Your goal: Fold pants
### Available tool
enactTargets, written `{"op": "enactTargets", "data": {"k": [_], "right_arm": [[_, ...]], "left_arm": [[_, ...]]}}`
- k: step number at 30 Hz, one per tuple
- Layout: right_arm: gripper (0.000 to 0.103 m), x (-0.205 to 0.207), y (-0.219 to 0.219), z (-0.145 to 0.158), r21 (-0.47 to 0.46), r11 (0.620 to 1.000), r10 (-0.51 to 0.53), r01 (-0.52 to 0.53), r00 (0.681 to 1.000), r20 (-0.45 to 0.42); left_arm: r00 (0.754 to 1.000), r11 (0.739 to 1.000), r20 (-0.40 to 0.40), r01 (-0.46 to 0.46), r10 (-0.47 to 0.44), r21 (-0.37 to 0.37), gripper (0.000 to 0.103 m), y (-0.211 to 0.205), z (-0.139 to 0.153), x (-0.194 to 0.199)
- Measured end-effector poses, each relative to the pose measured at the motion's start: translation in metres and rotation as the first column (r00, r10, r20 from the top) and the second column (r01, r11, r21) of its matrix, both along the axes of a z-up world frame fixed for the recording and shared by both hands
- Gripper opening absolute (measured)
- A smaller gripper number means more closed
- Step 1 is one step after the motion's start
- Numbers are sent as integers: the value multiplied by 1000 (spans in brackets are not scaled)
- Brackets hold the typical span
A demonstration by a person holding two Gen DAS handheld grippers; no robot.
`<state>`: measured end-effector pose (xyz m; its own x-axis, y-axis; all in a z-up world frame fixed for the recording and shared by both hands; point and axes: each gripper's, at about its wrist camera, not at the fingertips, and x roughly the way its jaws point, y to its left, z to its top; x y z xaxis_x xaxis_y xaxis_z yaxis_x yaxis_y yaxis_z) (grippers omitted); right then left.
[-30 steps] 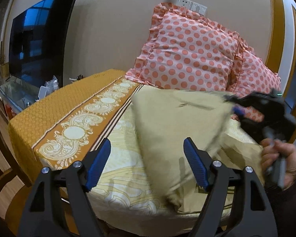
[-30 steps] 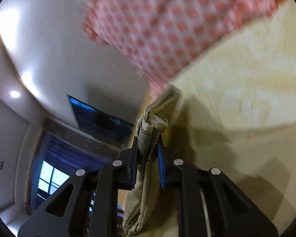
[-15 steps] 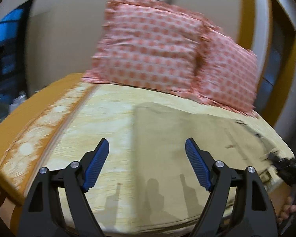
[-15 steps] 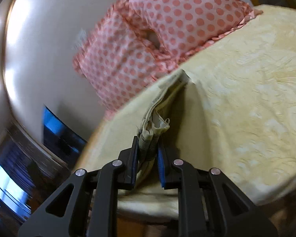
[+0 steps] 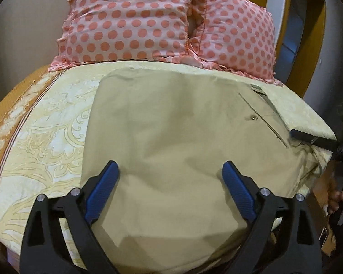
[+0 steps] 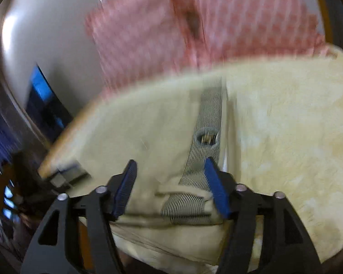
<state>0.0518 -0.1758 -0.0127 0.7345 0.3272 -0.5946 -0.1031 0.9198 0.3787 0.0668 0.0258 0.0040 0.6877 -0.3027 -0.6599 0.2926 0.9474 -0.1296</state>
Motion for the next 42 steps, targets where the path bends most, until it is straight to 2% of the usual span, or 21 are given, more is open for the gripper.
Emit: {"op": "enactTargets", "data": {"k": [1, 2, 3, 6, 8, 11, 13, 17, 19, 22, 24, 27, 28, 29, 30, 31, 32, 34, 37, 42], "right_arm": [[65, 5, -1, 3, -10, 1000, 25, -25, 999, -42], [64, 9, -8, 8, 19, 999, 31, -30, 998, -50], [64, 14, -23, 16, 70, 997, 15, -13, 1000, -26], [66, 43, -59, 26, 158, 987, -24, 24, 1000, -3], [66, 82, -78, 17, 190, 981, -25, 38, 997, -72], [66, 124, -93, -3, 248, 967, -13, 54, 987, -162], [66, 141, -97, -13, 259, 965, 6, 46, 981, -194], [63, 149, -97, -17, 296, 955, 53, 5, 981, -187], [57, 145, -92, -19, 346, 936, 137, -67, 974, -181], [57, 149, -88, -18, 311, 948, 129, -65, 974, -188], [57, 153, -87, -19, 336, 940, 128, -57, 973, -193], [56, 151, -82, -20, 373, 920, 196, -118, 964, -179], [47, 151, -79, -21, 383, 913, 217, -136, 960, -177], [34, 152, -79, -22, 392, 910, 223, -138, 958, -180], [29, 153, -79, -24, 405, 903, 230, -141, 957, -178], [17, 153, -80, -25, 432, 889, 243, -151, 956, -165], [15, 152, -81, -24, 441, 884, 244, -154, 957, -155], [14, 151, -81, -19, 442, 882, 245, -163, 960, -136], [12, 160, -81, -6, 426, 888, 239, -174, 966, -102], [9, 203, -89, 24, 359, 920, 184, -157, 982, -42]], "left_arm": [[1000, 999, -16, 13, -14, -32, 91, 7, 4, 0], [1000, 998, -24, 17, -18, -58, 91, 14, 8, 3], [1000, 995, -25, 1, -3, -95, 91, 27, 16, 9], [998, 989, -27, -58, 54, -140, 90, 56, 33, 35], [997, 985, -66, -56, 46, -162, 90, 68, 37, 67], [982, 981, -182, -79, 47, -176, 86, 78, 23, 115], [964, 971, -265, -86, 25, -222, 83, 83, 10, 139], [960, 954, -280, -57, -30, -296, 84, 83, 7, 156], [956, 942, -283, -31, -70, -336, 84, 79, 5, 157], [953, 947, -288, -7, -91, -323, 89, 70, 4, 162], [950, 952, -298, -2, -93, -305, 90, 65, 5, 165], [944, 954, -318, -8, -92, -300, 90, 62, 6, 169], [941, 949, -324, -12, -96, -314, 86, 63, 5, 171], [940, 946, -331, -26, -87, -322, 81, 64, 5, 173], [939, 944, -333, -33, -83, -329, 76, 66, 5, 174], [936, 939, -339, -36, -88, -343, 57, 67, 4, 175], [930, 933, -356, -48, -88, -356, 40, 69, 1, 177], [918, 912, -381, -62, -107, -406, 24, 75, -6, 180], [928, 917, -356, -43, -110, -396, 14, 70, 1, 183], [968, 960, -244, -13, -58, -281, 12, 48, 29, 219]]}}
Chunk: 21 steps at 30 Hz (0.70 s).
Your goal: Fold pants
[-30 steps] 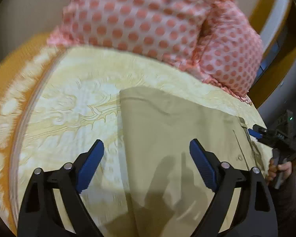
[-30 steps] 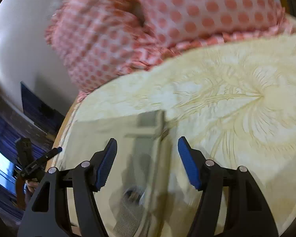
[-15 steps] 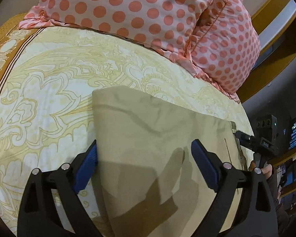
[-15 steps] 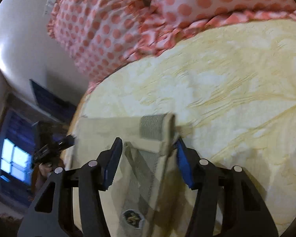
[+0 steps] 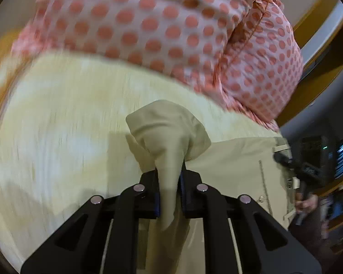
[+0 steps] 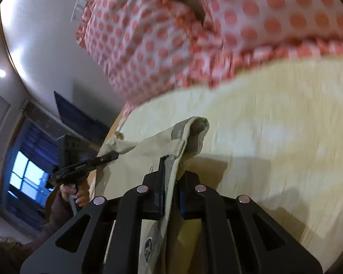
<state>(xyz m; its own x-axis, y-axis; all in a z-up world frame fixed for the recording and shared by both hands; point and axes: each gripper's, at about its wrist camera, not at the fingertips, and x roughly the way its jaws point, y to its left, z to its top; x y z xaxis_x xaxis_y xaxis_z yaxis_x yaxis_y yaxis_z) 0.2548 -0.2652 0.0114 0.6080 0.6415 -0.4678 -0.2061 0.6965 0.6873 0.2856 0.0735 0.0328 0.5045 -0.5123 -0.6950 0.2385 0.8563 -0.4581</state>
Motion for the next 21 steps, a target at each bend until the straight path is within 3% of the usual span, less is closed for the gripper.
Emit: {"op": "enactTargets", "data": {"k": [4, 6, 7, 8, 9, 11, 12, 14, 15, 17, 19, 20, 21], "right_arm": [[9, 43, -13, 10, -66, 992, -104, 106, 994, 34], [11, 60, -15, -1, -135, 982, -132, 128, 991, -23], [13, 65, -15, -7, -194, 972, -147, 131, 986, -74], [23, 65, -17, -11, -240, 961, -172, 141, 978, -115], [26, 54, -24, -9, -266, 948, -209, 173, 971, -117], [30, 29, -32, 1, -225, 952, -226, 209, 973, -52], [35, 14, -32, 6, -164, 966, -208, 200, 978, -34], [56, -4, -22, 6, -65, 990, -131, 128, 991, -38], [58, -11, -13, 5, -43, 995, -87, 85, 995, -46], [63, -20, 2, -1, -21, 999, -36, 35, 997, -66], [79, -22, 7, -17, -15, 998, -67, 65, 984, -165], [79, -22, 4, -26, 6, 996, -85, 88, 976, -202], [79, -26, -1, -28, 50, 992, -104, 115, 977, -187]], "left_arm": [[992, 995, 101, -86, 82, 42, 12, -13, 13, 53], [990, 983, 102, -115, 101, 144, 19, -24, 6, 77], [991, 971, 69, -126, 114, 205, 25, -28, 0, 84], [990, 956, 50, -138, 129, 259, 30, -29, -4, 86], [988, 947, 63, -153, 140, 282, 34, -25, -4, 81], [977, 932, 138, -200, 164, 302, 58, -12, 4, 59], [972, 940, 170, -205, 163, 273, 59, -4, 11, 44], [977, 974, 175, -151, 121, 168, 62, 2, 22, 18], [983, 991, 163, -96, 80, 92, 64, 1, 26, 4], [992, 1000, 123, -10, 13, -19, 79, -10, 23, -12], [999, 998, 8, 38, -38, -58, 79, -23, 2, -16], [998, 999, -51, 32, -34, -42, 78, -30, -10, -12], [995, 1000, -93, 23, -25, -19, 73, -33, -24, -8]]}}
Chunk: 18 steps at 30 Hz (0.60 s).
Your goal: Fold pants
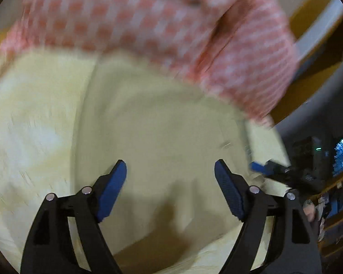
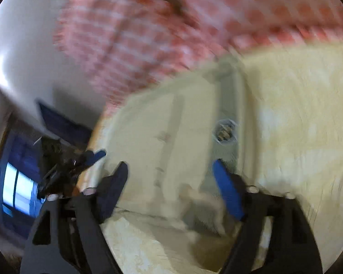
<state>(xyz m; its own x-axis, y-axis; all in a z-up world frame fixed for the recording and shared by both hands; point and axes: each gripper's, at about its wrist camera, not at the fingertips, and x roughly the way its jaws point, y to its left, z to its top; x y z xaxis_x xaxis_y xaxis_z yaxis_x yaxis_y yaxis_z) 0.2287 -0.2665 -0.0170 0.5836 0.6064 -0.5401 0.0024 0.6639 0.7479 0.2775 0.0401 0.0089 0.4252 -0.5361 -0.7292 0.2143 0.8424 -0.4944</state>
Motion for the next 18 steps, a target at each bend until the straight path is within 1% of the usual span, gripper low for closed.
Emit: {"op": "enactTargets", "data": {"k": [1, 2, 3, 4, 5, 6, 7, 8, 9, 10, 11, 12, 14, 16, 18], "right_arm": [[78, -3, -5, -2, 34, 999, -32, 33, 999, -28], [77, -7, -9, 1, 23, 997, -68, 69, 996, -56], [78, -20, -6, 12, -59, 991, -124, 120, 989, -79], [88, -34, 0, 22, -144, 980, -151, 140, 986, -74], [95, -45, 8, 29, -189, 971, -156, 145, 987, -47], [97, -59, 17, 35, -228, 962, -154, 150, 988, 0], [102, -80, 31, 41, -283, 946, -147, 156, 988, 52], [102, -96, 44, 42, -338, 927, -142, 162, 986, 84], [102, -116, 65, 41, -419, 892, -132, 171, 984, 122], [102, -128, 80, 39, -468, 865, -124, 180, 981, 149], [102, -136, 90, 36, -499, 845, -125, 192, 978, 165], [102, -149, 104, 30, -538, 813, -141, 223, 972, 189], [102, -157, 117, 18, -565, 789, -147, 241, 967, 208], [102, -164, 128, 9, -603, 758, -151, 251, 966, 211], [102, -160, 137, 7, -630, 734, -145, 253, 965, 219]], "left_arm": [[997, 999, 73, -18, 15, 39, 77, -2, 3, -5], [997, 990, 75, -41, 31, 134, 75, -7, 5, -7], [996, 980, 72, -57, 44, 193, 75, -10, 7, -11], [996, 980, 79, -64, 49, 188, 77, -10, 10, -18], [993, 982, 108, -75, 57, 171, 82, -9, 17, -34], [987, 979, 147, -89, 63, 181, 87, -8, 23, -52], [977, 970, 203, -112, 68, 213, 96, -8, 29, -74], [967, 961, 245, -133, 72, 243, 100, -6, 30, -90], [958, 949, 277, -151, 72, 276, 101, -8, 33, -106], [953, 939, 297, -160, 66, 304, 101, -6, 31, -124], [950, 930, 307, -161, 56, 329, 101, -9, 27, -143], [949, 925, 312, -162, 50, 345, 101, -10, 22, -157], [946, 903, 320, -174, 44, 392, 101, -13, 8, -184], [941, 875, 334, -201, 49, 440, 101, -16, -5, -200], [933, 858, 356, -229, 58, 460, 101, -17, -11, -205]]}}
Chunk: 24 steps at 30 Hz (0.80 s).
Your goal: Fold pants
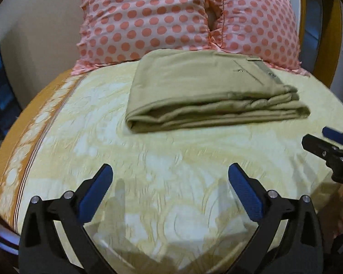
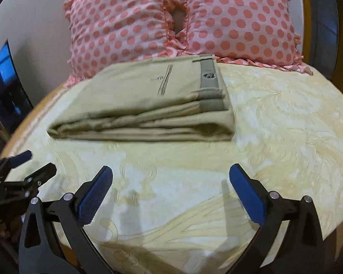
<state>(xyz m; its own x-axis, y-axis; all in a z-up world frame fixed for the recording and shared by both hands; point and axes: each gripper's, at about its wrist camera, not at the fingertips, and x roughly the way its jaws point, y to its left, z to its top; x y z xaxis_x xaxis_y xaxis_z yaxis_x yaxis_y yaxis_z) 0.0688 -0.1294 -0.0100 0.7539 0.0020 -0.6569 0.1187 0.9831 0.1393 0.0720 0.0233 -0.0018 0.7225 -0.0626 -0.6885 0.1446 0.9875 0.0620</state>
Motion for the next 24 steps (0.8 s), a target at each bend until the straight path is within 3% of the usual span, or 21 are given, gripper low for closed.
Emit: {"op": "enactTargets", "data": {"k": [4, 7, 10, 15, 24], "right_arm": [[102, -2, 16, -3, -75, 997, 8, -7, 1000, 19], [102, -2, 22, -13, -103, 995, -13, 12, 1000, -7], [102, -8, 23, -17, -97, 994, -55, 57, 998, 30], [102, -12, 25, -19, -98, 992, -71, 77, 995, 64], [102, -12, 25, -19, -99, 992, -66, 73, 995, 71]], "left_arm": [[999, 998, 29, -37, 36, 45, 101, 2, -6, -12], [998, 999, 33, -48, 48, 14, 101, 7, -8, -15], [998, 996, 34, -59, 61, -60, 101, 15, -11, -16], [994, 996, 81, -68, 72, -57, 101, 12, -16, -23], [991, 994, 99, -88, 94, -60, 101, 10, -16, -26]]}}
